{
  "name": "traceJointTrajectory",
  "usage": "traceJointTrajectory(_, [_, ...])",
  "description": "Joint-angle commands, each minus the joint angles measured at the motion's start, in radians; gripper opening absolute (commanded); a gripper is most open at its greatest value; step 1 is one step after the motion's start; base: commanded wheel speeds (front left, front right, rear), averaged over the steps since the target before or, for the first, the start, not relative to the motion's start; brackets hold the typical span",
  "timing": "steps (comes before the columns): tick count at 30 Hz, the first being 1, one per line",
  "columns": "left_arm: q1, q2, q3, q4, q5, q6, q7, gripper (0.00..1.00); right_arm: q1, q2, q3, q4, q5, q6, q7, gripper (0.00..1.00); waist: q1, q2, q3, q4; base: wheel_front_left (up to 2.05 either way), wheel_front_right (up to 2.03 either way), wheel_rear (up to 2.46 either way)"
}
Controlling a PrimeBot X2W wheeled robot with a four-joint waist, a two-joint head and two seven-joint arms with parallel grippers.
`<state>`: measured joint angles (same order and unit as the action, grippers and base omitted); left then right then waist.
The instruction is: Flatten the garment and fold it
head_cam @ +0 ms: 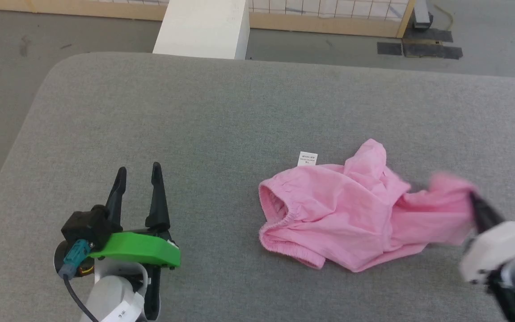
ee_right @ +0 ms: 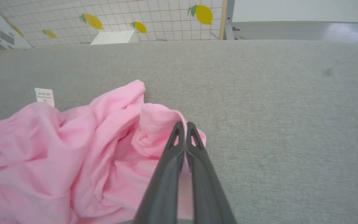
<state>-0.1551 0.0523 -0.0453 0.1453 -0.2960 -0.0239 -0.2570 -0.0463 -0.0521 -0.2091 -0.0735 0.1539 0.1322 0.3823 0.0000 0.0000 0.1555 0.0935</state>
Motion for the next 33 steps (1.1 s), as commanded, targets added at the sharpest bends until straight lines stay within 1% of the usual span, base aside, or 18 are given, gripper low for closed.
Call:
traceJointTrajectory(1, [-0.003, -0.002, 0.003, 0.000, 0.001, 0.003, -0.005, 1.00, 0.003, 0.000, -0.049, -0.010, 0.028, -0.002, -0.024, 0.00, 0.0000, 0.0000, -0.009, -0.002, 0.00, 0.00, 0.00])
traceJointTrajectory(2, [0.000, -0.002, 0.006, 0.001, 0.002, 0.002, -0.005, 1.00, 0.009, 0.001, -0.097, -0.005, 0.066, -0.002, -0.044, 0.00, 0.0000, 0.0000, -0.013, -0.004, 0.00, 0.00, 0.00])
traceJointTrajectory(4, [0.001, -0.002, 0.014, 0.005, 0.004, -0.002, -0.005, 1.00, 0.022, 0.001, -0.169, 0.024, 0.103, -0.002, -0.065, 0.00, 0.0000, 0.0000, -0.018, -0.008, 0.00, 0.00, 0.00])
traceJointTrajectory(6, [0.003, -0.002, 0.016, 0.006, 0.006, -0.003, -0.005, 1.00, 0.037, 0.001, -0.224, 0.062, 0.103, -0.002, -0.067, 0.00, 0.0000, 0.0000, -0.023, -0.012, 0.00, 0.00, 0.00])
traceJointTrajectory(8, [0.005, -0.002, 0.015, 0.004, 0.007, -0.001, -0.005, 1.00, 0.056, 0.002, -0.256, 0.102, 0.086, -0.002, -0.039, 0.00, 0.0000, 0.0000, -0.026, -0.017, 0.00, 0.00, 0.00])
traceJointTrajectory(9, [0.005, -0.002, 0.015, 0.004, 0.008, -0.002, -0.005, 1.00, 0.066, 0.002, -0.264, 0.120, 0.070, -0.002, -0.015, 0.23, 0.0000, 0.0000, -0.026, -0.019, 0.00, 0.00, 0.00])
traceJointTrajectory(10, [0.005, -0.002, 0.014, 0.004, 0.008, -0.002, -0.005, 1.00, 0.079, 0.002, -0.265, 0.138, 0.049, -0.002, 0.018, 0.80, 0.0000, 0.0000, -0.026, -0.022, 0.00, 0.00, 0.00])
traceJointTrajectory(11, [0.005, -0.002, 0.013, 0.003, 0.008, -0.001, -0.005, 1.00, 0.082, 0.002, -0.273, 0.144, 0.039, -0.002, 0.032, 1.00, 0.0000, 0.0000, -0.026, -0.023, 0.00, 0.00, 0.00])
traceJointTrajectory(13, [0.001, -0.002, 0.013, 0.004, 0.009, -0.001, -0.005, 1.00, 0.075, 0.002, -0.297, 0.137, 0.009, -0.002, 0.019, 1.00, 0.0000, 0.0000, -0.021, -0.026, 0.00, 0.00, 0.00])
traceJointTrajectory(15, [-0.003, -0.002, 0.014, 0.004, 0.008, -0.002, -0.005, 1.00, 0.058, 0.002, -0.318, 0.111, -0.022, -0.002, -0.039, 1.00, 0.0000, 0.0000, -0.018, -0.028, 0.00, 0.00, 0.00])
traceJointTrajectory(17, [-0.004, -0.002, 0.016, 0.004, 0.008, -0.004, -0.005, 1.00, 0.041, 0.002, -0.315, 0.080, -0.048, -0.002, -0.110, 1.00, 0.0000, 0.0000, -0.016, -0.030, 0.00, 0.00, 0.00])
traceJointTrajectory(18, [-0.005, -0.002, 0.018, 0.005, 0.009, -0.006, -0.005, 1.00, 0.034, 0.002, -0.301, 0.064, -0.061, -0.002, -0.147, 1.00, 0.0000, 0.0000, -0.016, -0.030, 0.00, 0.00, 0.00])
traceJointTrajectory(20, [-0.005, -0.002, 0.017, 0.005, 0.009, -0.006, -0.005, 1.00, 0.034, 0.002, -0.234, 0.037, -0.062, -0.002, -0.195, 1.00, 0.0000, 0.0000, -0.017, -0.030, 0.00, 0.00, 0.00])
traceJointTrajectory(22, [-0.005, -0.002, 0.015, 0.004, 0.008, -0.006, -0.005, 1.00, 0.039, 0.002, -0.178, 0.025, -0.032, -0.002, -0.211, 1.00, 0.0000, 0.0000, -0.018, -0.028, 0.00, 0.00, 0.00])
traceJointTrajectory(25, [-0.007, -0.002, -0.005, 0.004, 0.003, -0.012, -0.005, 1.00, 0.055, 0.002, -0.114, 0.018, -0.023, -0.002, -0.199, 1.00, 0.0000, 0.0000, -0.019, -0.022, 0.00, 0.00, 0.00])
traceJointTrajectory(29, [-0.026, -0.002, -0.106, 0.022, -0.021, -0.040, -0.005, 1.00, 0.066, 0.002, -0.057, 0.020, -0.009, -0.002, -0.189, 1.00, 0.0000, 0.0000, -0.016, -0.006, 0.00, 0.00, 0.00])
traceJointTrajectory(31, [-0.047, -0.002, -0.179, 0.040, -0.044, -0.054, 0.005, 1.00, 0.067, 0.002, -0.034, 0.025, -0.009, -0.002, -0.191, 1.00, 0.0000, 0.0000, -0.014, 0.000, 0.00, 0.00, 0.00])
traceJointTrajectory(33, [-0.070, -0.002, -0.254, 0.066, -0.076, -0.064, 0.038, 1.00, 0.064, 0.002, -0.013, 0.025, -0.007, -0.002, -0.184, 1.00, 0.0000, 0.0000, -0.012, 0.003, 0.00, 0.00, 0.00])
